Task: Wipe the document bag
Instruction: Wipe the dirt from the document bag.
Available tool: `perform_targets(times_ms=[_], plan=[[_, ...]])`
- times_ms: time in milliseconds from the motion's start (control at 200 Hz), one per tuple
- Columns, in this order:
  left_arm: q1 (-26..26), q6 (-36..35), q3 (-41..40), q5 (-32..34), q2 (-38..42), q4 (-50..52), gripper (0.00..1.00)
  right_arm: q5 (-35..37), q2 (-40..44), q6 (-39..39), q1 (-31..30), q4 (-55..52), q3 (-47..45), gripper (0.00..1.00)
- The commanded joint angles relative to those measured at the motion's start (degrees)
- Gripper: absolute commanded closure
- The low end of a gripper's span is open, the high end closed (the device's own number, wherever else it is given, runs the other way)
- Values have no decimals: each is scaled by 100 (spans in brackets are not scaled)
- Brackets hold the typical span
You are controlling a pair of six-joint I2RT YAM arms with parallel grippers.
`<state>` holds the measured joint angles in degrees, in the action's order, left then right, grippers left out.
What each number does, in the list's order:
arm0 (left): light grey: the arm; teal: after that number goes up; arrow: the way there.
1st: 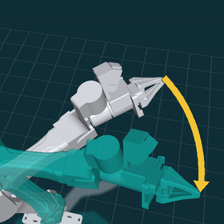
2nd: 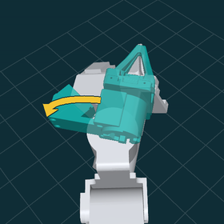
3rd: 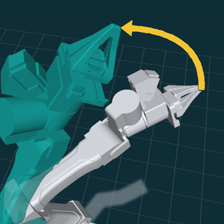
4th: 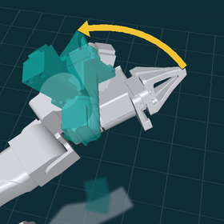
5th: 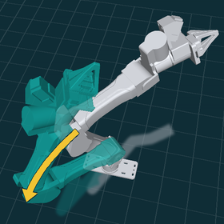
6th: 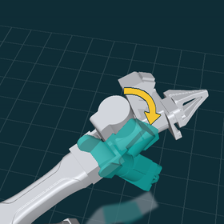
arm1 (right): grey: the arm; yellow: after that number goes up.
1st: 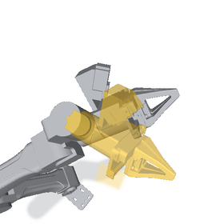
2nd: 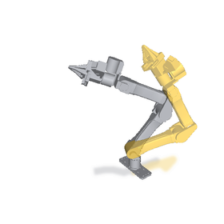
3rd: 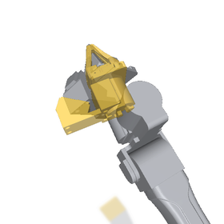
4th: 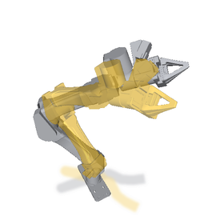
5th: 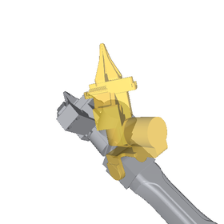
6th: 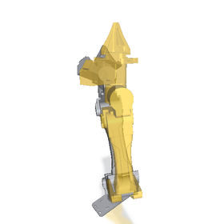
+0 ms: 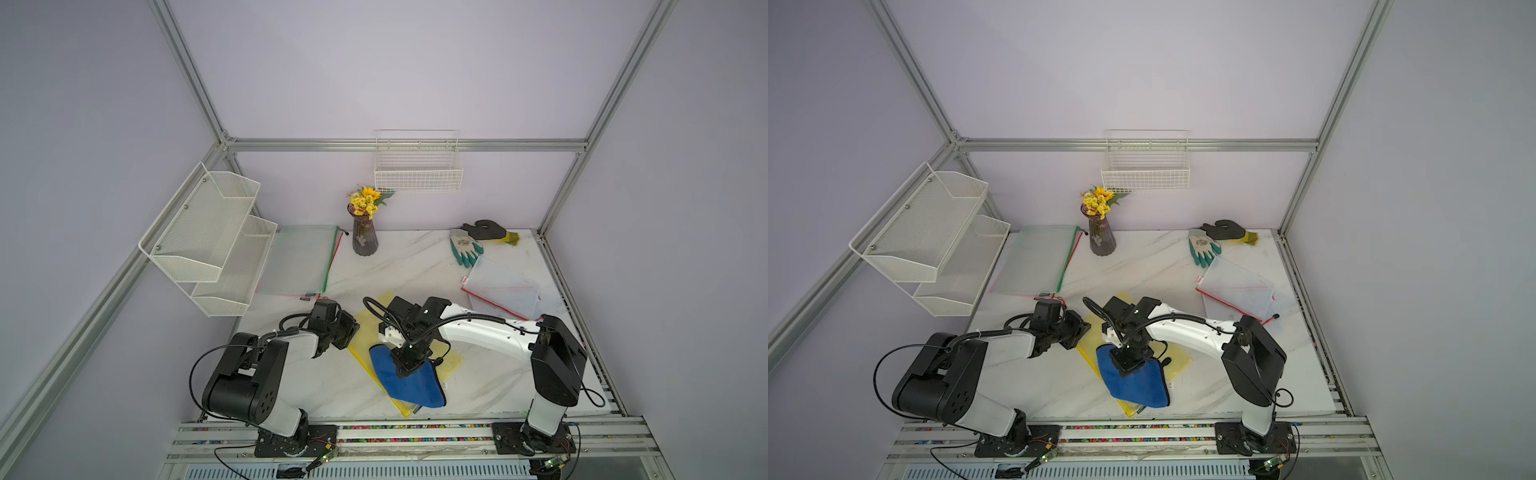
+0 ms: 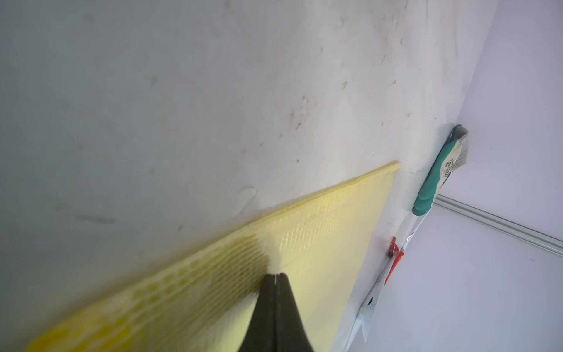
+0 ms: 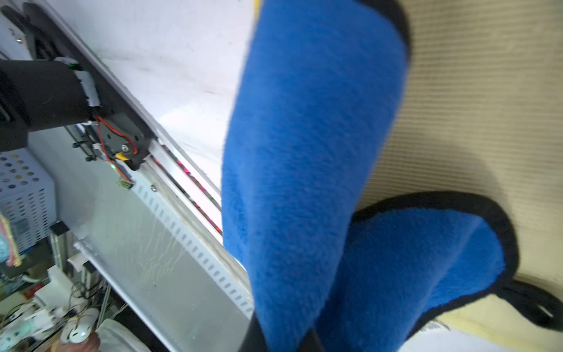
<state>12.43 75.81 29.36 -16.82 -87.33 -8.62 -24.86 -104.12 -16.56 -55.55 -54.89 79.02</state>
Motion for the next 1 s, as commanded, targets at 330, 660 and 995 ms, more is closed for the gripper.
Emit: perform_targets(times_ms=[330, 660, 995], plan=[[-115, -225, -351, 746, 278, 1308, 100, 3123, 1330, -1272, 1591, -634, -1379, 100], [-111, -190, -384, 754, 910, 1525, 100, 717, -583, -1075, 1040, 651, 1380, 100], [-108, -80, -571, 800, 1253, 1610, 100, 350, -3103, -1130, 959, 1116, 3068, 100]])
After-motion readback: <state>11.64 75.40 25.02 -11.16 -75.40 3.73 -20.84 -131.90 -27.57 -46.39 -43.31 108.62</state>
